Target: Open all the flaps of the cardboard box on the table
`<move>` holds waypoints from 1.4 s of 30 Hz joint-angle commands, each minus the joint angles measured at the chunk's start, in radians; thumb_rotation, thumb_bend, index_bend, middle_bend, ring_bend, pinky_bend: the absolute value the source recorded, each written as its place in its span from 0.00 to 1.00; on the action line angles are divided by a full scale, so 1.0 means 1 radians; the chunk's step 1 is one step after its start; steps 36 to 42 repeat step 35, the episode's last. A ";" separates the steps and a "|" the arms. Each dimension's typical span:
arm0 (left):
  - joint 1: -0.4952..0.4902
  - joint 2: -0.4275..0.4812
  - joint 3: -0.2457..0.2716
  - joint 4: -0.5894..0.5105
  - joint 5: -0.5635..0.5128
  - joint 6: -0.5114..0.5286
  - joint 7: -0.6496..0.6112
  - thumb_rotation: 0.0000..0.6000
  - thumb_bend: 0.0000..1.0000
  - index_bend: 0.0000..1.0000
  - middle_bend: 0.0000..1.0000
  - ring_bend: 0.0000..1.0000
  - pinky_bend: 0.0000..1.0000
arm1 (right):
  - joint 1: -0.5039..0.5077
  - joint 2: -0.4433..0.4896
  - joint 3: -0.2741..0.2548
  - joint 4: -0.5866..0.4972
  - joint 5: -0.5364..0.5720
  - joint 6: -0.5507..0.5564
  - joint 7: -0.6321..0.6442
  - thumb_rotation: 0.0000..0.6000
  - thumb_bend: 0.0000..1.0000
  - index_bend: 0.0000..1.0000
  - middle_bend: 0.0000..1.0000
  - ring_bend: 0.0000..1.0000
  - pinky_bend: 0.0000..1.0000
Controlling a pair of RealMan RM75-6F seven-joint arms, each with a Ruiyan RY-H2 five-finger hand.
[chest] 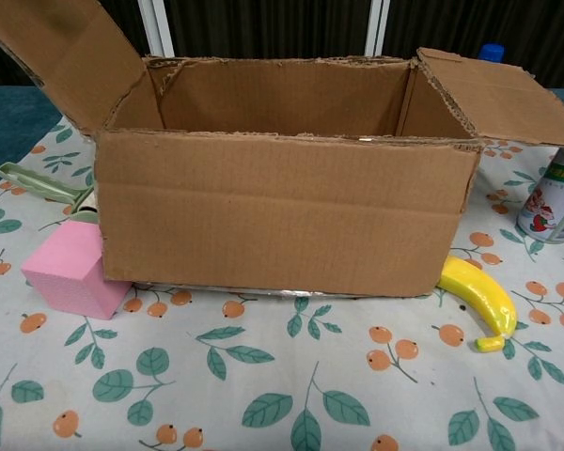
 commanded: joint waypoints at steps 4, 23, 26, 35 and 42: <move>0.057 0.001 0.015 0.010 0.032 0.034 -0.029 1.00 1.00 0.43 0.64 0.45 0.49 | -0.002 0.003 0.008 0.004 0.009 0.000 0.006 1.00 0.41 0.00 0.00 0.00 0.24; 0.432 -0.280 0.095 0.052 -0.098 0.492 0.038 1.00 0.22 0.00 0.00 0.00 0.00 | -0.005 0.029 -0.020 -0.007 -0.019 -0.020 -0.022 1.00 0.28 0.00 0.00 0.00 0.24; 0.524 -0.376 0.118 0.089 -0.100 0.636 0.106 1.00 0.18 0.00 0.00 0.00 0.00 | -0.007 0.052 -0.041 -0.013 -0.039 -0.031 -0.044 0.98 0.22 0.00 0.00 0.00 0.24; 0.735 -0.628 0.157 0.377 -0.043 0.933 0.097 1.00 0.17 0.00 0.00 0.00 0.00 | -0.021 0.119 -0.112 -0.053 -0.100 -0.053 -0.155 0.86 0.18 0.00 0.00 0.00 0.24; 0.735 -0.628 0.157 0.377 -0.043 0.933 0.097 1.00 0.17 0.00 0.00 0.00 0.00 | -0.021 0.119 -0.112 -0.053 -0.100 -0.053 -0.155 0.86 0.18 0.00 0.00 0.00 0.24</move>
